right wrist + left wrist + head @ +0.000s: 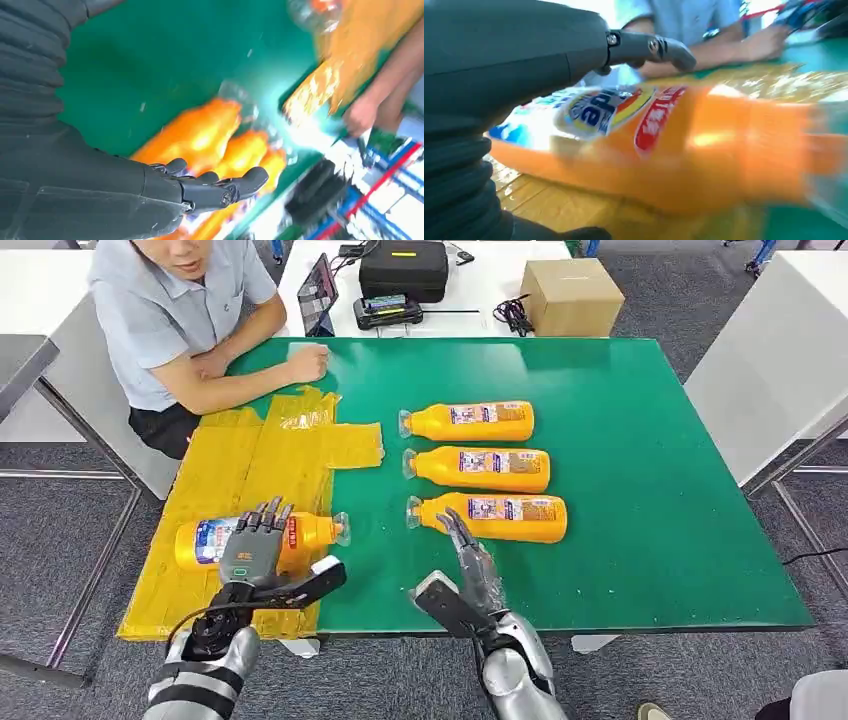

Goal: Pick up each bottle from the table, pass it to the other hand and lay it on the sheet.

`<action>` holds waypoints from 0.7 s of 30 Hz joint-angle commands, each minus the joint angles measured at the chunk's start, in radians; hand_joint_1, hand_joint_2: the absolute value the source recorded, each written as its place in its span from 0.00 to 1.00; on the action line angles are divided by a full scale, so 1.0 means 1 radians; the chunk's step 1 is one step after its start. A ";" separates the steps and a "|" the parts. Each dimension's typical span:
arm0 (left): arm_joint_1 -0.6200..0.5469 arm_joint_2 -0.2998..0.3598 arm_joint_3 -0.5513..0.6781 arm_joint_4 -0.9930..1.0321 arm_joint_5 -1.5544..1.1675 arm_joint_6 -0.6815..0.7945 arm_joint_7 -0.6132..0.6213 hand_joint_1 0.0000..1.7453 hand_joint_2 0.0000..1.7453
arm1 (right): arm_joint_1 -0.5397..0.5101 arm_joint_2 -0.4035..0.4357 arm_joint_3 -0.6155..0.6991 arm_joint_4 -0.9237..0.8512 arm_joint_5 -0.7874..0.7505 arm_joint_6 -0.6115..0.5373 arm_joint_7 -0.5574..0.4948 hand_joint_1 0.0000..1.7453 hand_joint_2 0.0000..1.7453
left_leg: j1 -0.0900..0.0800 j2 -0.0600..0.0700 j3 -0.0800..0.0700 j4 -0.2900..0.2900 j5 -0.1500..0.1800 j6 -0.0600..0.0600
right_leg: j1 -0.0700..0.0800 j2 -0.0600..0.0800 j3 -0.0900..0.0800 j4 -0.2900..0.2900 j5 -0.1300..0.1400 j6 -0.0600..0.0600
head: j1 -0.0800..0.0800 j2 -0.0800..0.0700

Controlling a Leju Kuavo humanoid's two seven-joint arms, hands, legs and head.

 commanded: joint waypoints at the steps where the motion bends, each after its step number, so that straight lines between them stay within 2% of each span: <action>1: 0.197 -0.106 -0.065 -0.422 0.230 -0.027 -0.160 0.00 1.00 | 0.049 -0.099 0.046 -0.206 0.196 -0.050 0.100 0.00 1.00 | 0.001 0.000 0.001 0.003 -0.004 -0.001 | 0.001 -0.001 0.002 0.002 -0.004 -0.001 | 0.000 0.000; 3: 0.209 -0.095 -0.081 -0.454 0.238 -0.006 -0.207 0.00 1.00 | 0.040 -0.119 0.057 -0.219 0.258 -0.066 0.121 0.00 1.00 | 0.001 0.001 0.000 0.003 -0.004 -0.001 | 0.001 0.000 0.001 0.002 -0.003 -0.002 | 0.000 0.000; 9: 0.282 -0.133 -0.099 -0.630 0.431 0.045 -0.314 0.00 1.00 | -0.007 -0.194 0.070 -0.268 0.414 -0.047 0.230 0.00 1.00 | 0.000 0.002 -0.002 0.002 -0.003 -0.001 | 0.000 0.001 -0.002 0.001 -0.002 -0.002 | 0.000 0.000; 14: 0.323 -0.155 -0.102 -0.695 0.665 -0.004 -0.396 0.00 1.00 | -0.071 -0.242 0.025 -0.152 0.522 0.001 0.310 0.00 1.00 | 0.000 0.002 -0.001 0.001 -0.003 -0.001 | 0.000 0.001 -0.001 0.000 -0.001 -0.001 | 0.000 0.000; 17: 0.331 -0.164 -0.101 -0.679 0.751 -0.057 -0.406 0.00 1.00 | -0.126 -0.274 0.012 -0.015 0.526 0.002 0.302 0.00 1.00 | 0.000 0.003 0.000 0.000 -0.002 0.000 | 0.000 0.002 0.000 -0.002 0.000 -0.001 | 0.000 0.000; 21: 0.328 -0.164 -0.100 -0.672 0.752 -0.053 -0.409 0.00 1.00 | -0.128 -0.271 0.009 -0.003 0.523 -0.007 0.299 0.00 1.00 | -0.001 0.001 0.000 -0.001 -0.002 -0.001 | 0.000 0.001 0.001 -0.002 -0.001 -0.001 | 0.000 0.000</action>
